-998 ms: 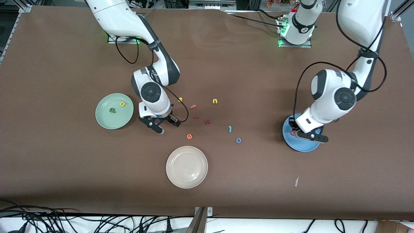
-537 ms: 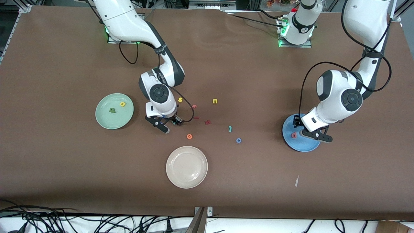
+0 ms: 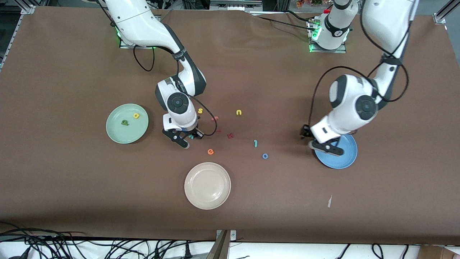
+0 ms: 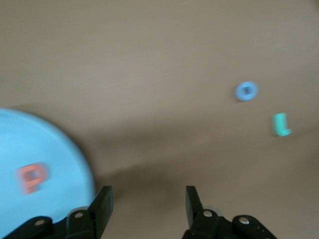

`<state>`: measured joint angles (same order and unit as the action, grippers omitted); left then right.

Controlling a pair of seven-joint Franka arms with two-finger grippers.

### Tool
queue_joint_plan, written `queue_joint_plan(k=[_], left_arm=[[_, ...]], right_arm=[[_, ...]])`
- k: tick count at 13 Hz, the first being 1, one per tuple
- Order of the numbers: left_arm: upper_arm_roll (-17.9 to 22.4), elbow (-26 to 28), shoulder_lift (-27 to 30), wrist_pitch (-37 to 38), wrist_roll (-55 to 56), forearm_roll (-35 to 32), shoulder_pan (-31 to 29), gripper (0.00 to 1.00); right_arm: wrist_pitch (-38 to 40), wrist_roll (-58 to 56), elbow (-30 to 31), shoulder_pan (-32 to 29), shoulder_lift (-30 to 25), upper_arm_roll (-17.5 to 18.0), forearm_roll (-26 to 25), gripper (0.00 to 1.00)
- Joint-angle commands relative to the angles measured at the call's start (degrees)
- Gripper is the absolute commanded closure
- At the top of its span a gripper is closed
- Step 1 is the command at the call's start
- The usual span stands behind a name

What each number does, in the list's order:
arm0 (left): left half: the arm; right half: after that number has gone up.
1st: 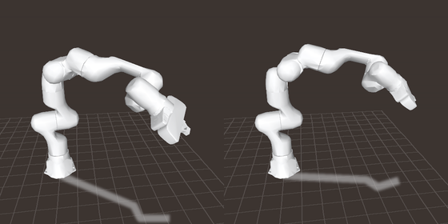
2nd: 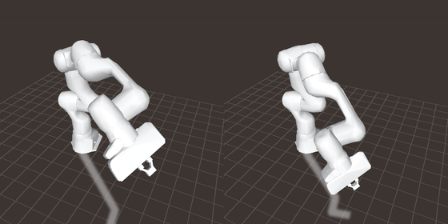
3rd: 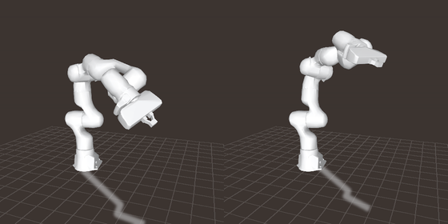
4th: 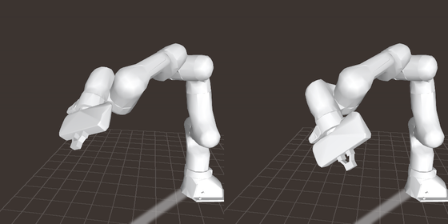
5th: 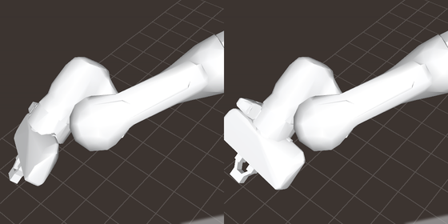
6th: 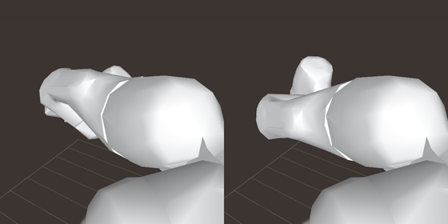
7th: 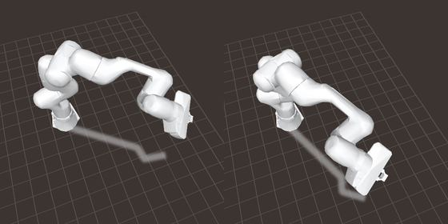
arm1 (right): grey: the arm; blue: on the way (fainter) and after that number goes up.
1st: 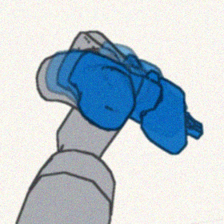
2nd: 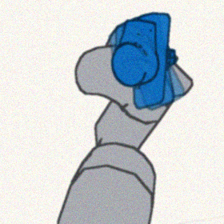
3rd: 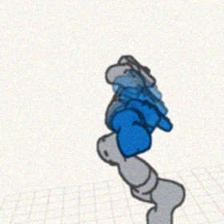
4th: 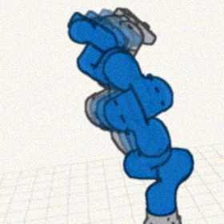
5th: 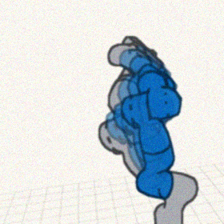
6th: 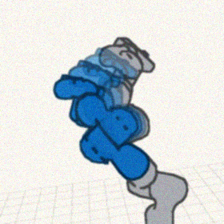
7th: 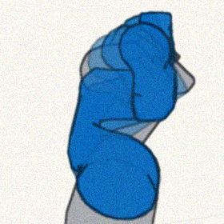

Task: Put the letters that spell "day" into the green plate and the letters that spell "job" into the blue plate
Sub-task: 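Grasp the cyan y with the right gripper while the left gripper approaches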

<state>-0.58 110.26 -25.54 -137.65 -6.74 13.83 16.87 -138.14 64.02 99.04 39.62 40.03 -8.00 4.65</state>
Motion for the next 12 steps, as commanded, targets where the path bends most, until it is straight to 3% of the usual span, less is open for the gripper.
queue_joint_plan(k=[1, 4, 7, 12], left_arm=[[0.8, -7.3, -7.2, -3.3, 3.8, 1.6, 5.6, 0.33], [3.6, -13.9, -12.7, -4.5, 8.3, 1.4, 12.3, 0.33], [6.1, -18.3, -16.3, -4.5, 7.9, 0.9, 15.1, 0.33], [8.1, -21.2, -19.8, -4.6, 7.5, 0.9, 17.4, 0.34]], right_arm=[[1.3, -1.0, -0.7, 0.3, -0.7, -1.1, -0.2, 1.00], [8.2, -7.6, -1.3, 0.2, -4.5, -4.3, -0.2, 1.00], [17.8, -21.8, -0.1, 0.1, -9.3, -10.8, 0.1, 1.00], [16.2, -36.8, 13.8, 0.0, -15.3, -17.9, 0.9, 1.00]])
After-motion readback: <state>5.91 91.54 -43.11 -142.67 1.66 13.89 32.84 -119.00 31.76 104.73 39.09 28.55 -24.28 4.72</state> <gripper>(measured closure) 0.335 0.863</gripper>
